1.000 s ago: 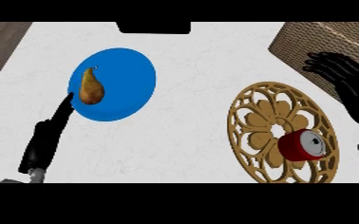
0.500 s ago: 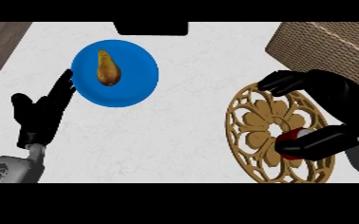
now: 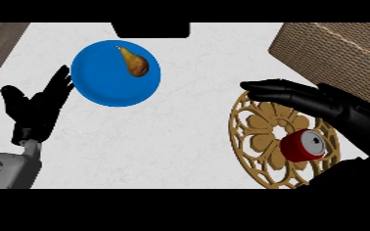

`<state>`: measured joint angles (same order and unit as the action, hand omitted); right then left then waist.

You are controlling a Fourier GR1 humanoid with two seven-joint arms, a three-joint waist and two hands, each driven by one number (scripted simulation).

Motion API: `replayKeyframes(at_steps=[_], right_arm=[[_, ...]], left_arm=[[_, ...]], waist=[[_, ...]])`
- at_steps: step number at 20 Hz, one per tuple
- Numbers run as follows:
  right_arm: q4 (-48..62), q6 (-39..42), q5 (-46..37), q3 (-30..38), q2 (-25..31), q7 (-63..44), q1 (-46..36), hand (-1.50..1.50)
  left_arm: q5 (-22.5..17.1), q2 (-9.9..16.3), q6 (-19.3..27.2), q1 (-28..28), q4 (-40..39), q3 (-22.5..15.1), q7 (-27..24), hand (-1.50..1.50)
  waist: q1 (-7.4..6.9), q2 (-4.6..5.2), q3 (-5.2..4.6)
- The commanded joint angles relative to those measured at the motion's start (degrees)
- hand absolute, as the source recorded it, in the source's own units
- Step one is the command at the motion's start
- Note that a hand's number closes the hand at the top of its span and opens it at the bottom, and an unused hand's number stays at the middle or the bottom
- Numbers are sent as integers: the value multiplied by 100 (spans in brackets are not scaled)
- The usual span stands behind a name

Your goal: Pick the can from the placemat and place it in the basket

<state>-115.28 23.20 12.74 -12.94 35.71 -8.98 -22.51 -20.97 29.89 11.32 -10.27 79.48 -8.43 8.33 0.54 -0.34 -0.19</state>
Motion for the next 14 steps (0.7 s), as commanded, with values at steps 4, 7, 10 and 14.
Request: replayKeyframes(at_steps=[4,7,10,14], right_arm=[[163,715,-640,599,1715,-1574,-1317,-150],[655,1082,-244,651,1933,-2285,-1992,-150],[1331,1988,430,725,2282,-2351,-2473,-150],[1618,3030,1404,584,2663,-2559,-2487,-150]], left_arm=[[51,-109,10,-206,-169,6,-12,0],[225,-229,23,-206,-248,-144,-73,0],[198,-218,-77,-345,-359,-64,20,0],[322,-366,132,-81,62,-199,67,0]], waist=[[2,21,-23],[-103,42,-11],[-112,51,0],[-83,0,9]])
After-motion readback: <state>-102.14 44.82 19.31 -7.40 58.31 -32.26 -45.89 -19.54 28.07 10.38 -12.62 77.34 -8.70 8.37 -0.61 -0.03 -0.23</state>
